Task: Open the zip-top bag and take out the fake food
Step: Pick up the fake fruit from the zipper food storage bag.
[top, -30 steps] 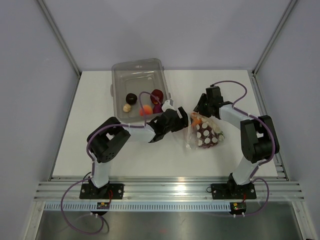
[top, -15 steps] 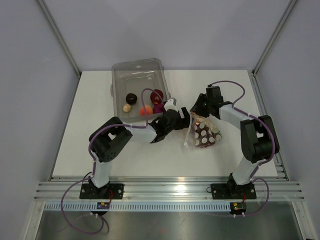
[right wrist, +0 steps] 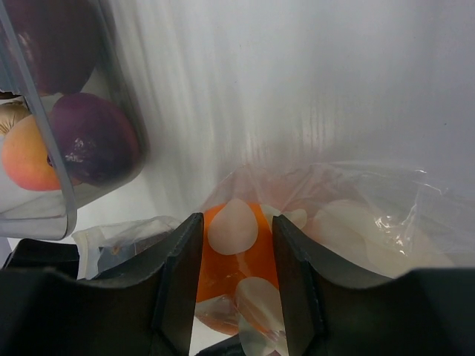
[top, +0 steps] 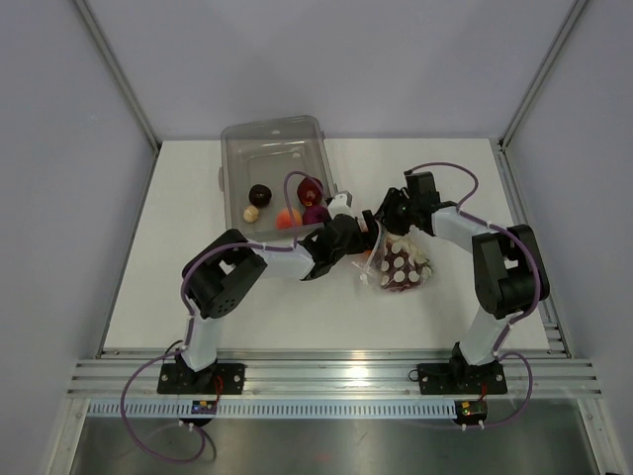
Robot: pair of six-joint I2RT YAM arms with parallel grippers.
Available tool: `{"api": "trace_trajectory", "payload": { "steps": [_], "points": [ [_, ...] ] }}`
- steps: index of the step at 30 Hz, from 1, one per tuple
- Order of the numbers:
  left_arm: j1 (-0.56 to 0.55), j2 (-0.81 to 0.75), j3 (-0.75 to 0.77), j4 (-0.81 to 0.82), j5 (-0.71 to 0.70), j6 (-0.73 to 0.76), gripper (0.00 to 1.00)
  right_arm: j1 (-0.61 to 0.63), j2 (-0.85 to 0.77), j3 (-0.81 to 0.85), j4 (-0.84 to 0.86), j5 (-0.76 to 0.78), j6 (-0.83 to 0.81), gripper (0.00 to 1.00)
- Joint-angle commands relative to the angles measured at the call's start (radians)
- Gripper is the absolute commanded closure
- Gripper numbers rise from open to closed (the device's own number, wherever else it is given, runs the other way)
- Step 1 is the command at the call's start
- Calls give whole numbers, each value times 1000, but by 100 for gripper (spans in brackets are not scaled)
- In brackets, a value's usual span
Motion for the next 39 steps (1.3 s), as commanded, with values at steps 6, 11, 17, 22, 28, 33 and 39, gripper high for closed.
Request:
{"api": "trace_trajectory", "payload": {
  "steps": [6, 11, 17, 22, 28, 33, 39],
  "points": [
    [-5, -26, -71, 132, -56, 22, 6, 7, -5, 12, -2, -37, 3, 50],
    [-5, -46, -59, 88, -65, 68, 7, 7, 2, 10, 6, -73, 6, 50],
    [-5, -43, -48, 57, -104, 79, 7, 8, -8, 1, 16, -111, 9, 50],
    [0, -17, -27, 49, -119, 80, 5, 8, -11, -14, 30, -142, 17, 49],
    [0, 2, -16, 64, -96, 72, 22, 7, -26, -22, 30, -126, 19, 49],
    [0, -29, -42, 80, -87, 76, 37, 8, -38, -23, 15, -54, 28, 49],
    [0, -92, -54, 32, -75, 73, 40, 5, -87, -29, -19, 64, 38, 48]
  ]
}}
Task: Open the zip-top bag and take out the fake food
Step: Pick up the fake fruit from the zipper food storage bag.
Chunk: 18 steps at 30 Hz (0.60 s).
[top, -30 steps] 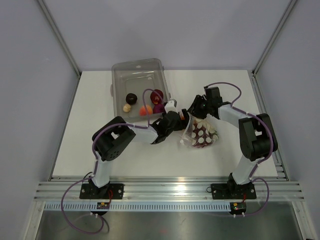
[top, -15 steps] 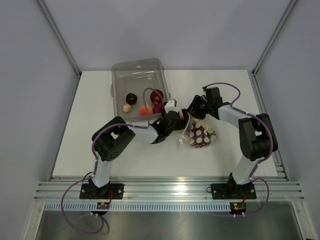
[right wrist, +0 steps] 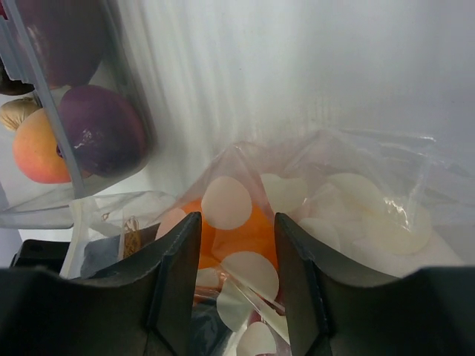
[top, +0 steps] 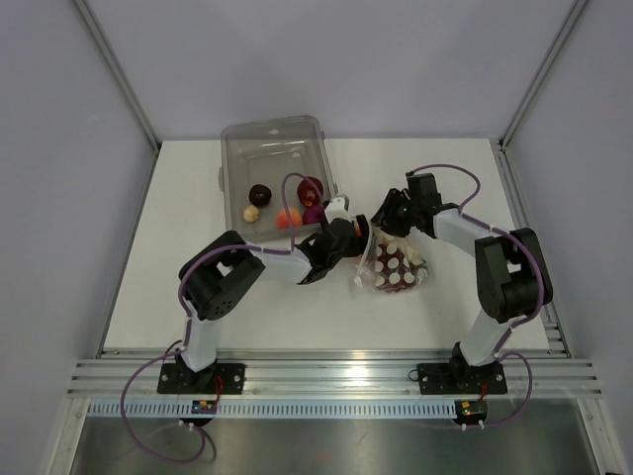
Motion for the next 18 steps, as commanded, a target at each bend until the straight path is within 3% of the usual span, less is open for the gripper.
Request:
{"api": "trace_trajectory", "payload": {
  "steps": [1, 8, 18],
  "points": [
    [2, -84, -4, -1, -16, 11, 41, 6, -81, -8, -34, 95, 12, 48],
    [2, -127, 10, -72, 23, -25, 41, 6, -210, -54, -74, 205, -10, 42],
    [2, -150, 40, -158, 73, -59, 41, 5, -386, -148, -107, 227, -45, 42]
  ]
}}
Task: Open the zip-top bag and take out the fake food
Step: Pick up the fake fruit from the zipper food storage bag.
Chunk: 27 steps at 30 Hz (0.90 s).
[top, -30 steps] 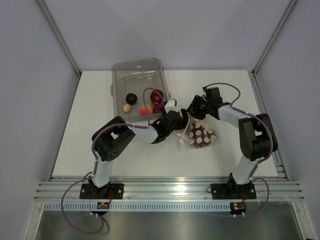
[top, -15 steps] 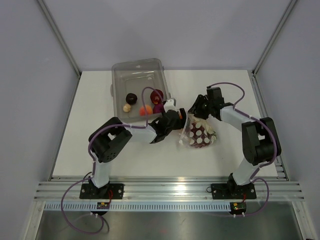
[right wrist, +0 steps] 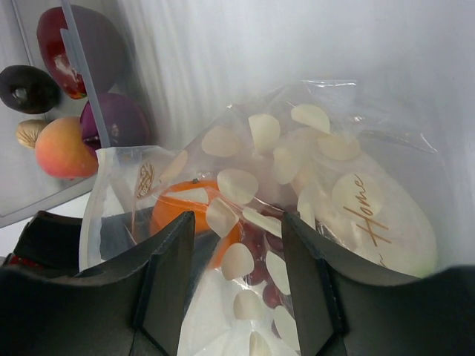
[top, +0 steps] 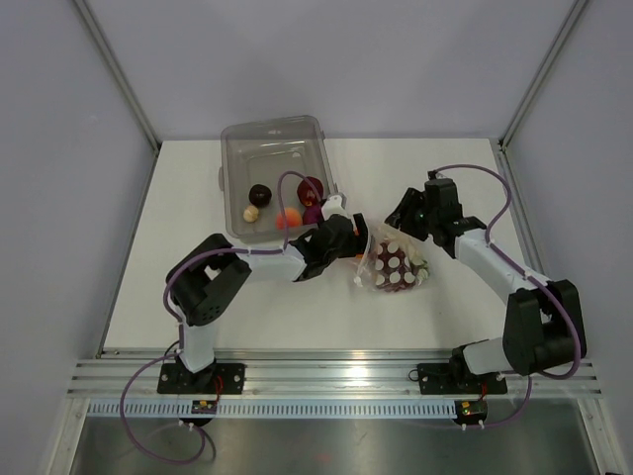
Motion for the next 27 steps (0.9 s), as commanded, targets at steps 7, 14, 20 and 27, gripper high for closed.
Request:
{"api": "trace_trajectory", "payload": {
  "steps": [7, 14, 20, 27],
  "points": [
    [2, -121, 48, -108, 44, -14, 41, 6, -67, -53, 1, 30, -29, 43],
    [9, -173, 65, -200, 44, 29, 41, 4, -52, -53, 14, -2, -32, 43],
    [21, -239, 20, -223, 49, 35, 41, 4, -55, -59, 19, 0, -29, 43],
    [62, -348, -58, -264, 38, 55, 41, 4, -61, -59, 27, -8, -26, 43]
  ]
}}
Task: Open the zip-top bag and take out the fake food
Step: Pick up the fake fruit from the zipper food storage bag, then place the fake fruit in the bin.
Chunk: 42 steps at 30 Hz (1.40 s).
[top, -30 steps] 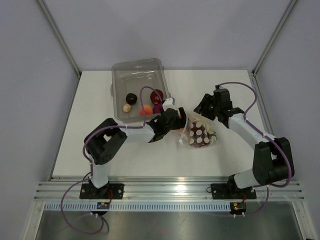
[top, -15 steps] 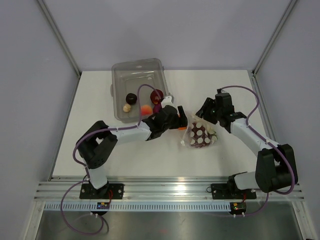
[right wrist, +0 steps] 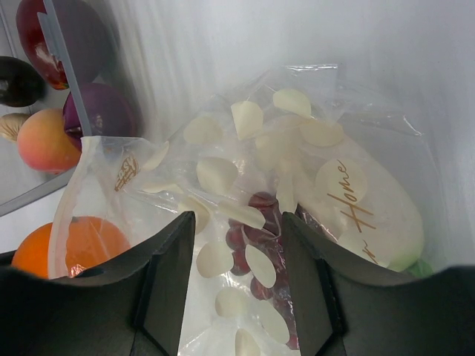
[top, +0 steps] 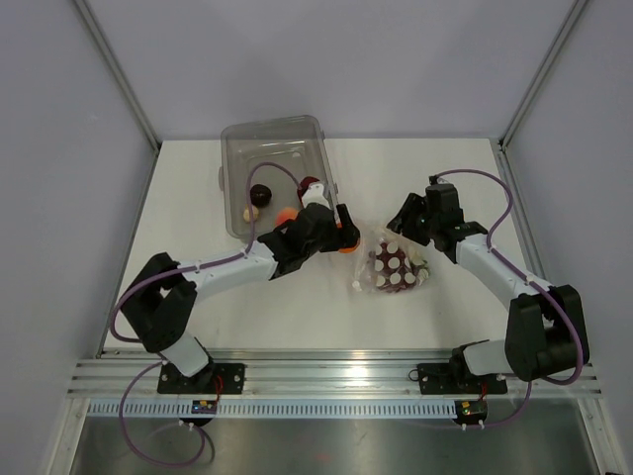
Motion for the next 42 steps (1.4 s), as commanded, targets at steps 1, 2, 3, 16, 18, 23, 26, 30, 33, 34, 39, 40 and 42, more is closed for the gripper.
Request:
{"api": "trace_trajectory", "payload": {
  "steps": [1, 2, 3, 16, 18, 23, 26, 30, 33, 34, 39, 40, 42],
  "points": [
    [38, -87, -52, -7, 6, 22, 41, 4, -14, -4, 30, -22, -13, 43],
    [56, -116, -62, -7, 10, 22, 41, 4, -12, -6, 32, -22, -13, 43],
    [65, -134, -73, -6, 12, 27, 41, 5, -14, -6, 35, -25, -13, 43],
    [340, -256, 2, -118, 73, 62, 41, 4, 2, -10, 61, -51, 4, 43],
    [374, -240, 40, -135, 80, 62, 41, 5, 2, -12, 65, -51, 4, 43],
    [426, -170, 134, -181, 47, 91, 41, 5, 0, -12, 64, -51, 6, 43],
    [452, -122, 180, -208, 29, 104, 41, 5, -3, -13, 67, -56, 7, 43],
    [483, -67, 218, -239, 11, 121, 41, 4, -6, -16, 72, -59, 12, 43],
    [509, -35, 223, -245, 1, 136, 42, 4, -3, -18, 75, -65, 12, 43],
    [516, -27, 221, -244, 1, 139, 41, 5, -4, -18, 76, -65, 12, 43],
    [550, 17, 194, -217, 27, 153, 41, 4, -3, -19, 78, -71, 13, 43],
    [556, 31, 194, -214, 35, 154, 41, 4, -3, -19, 79, -71, 12, 43],
    [564, 51, 201, -219, 52, 150, 41, 4, 0, -19, 78, -71, 12, 43]
  ]
}}
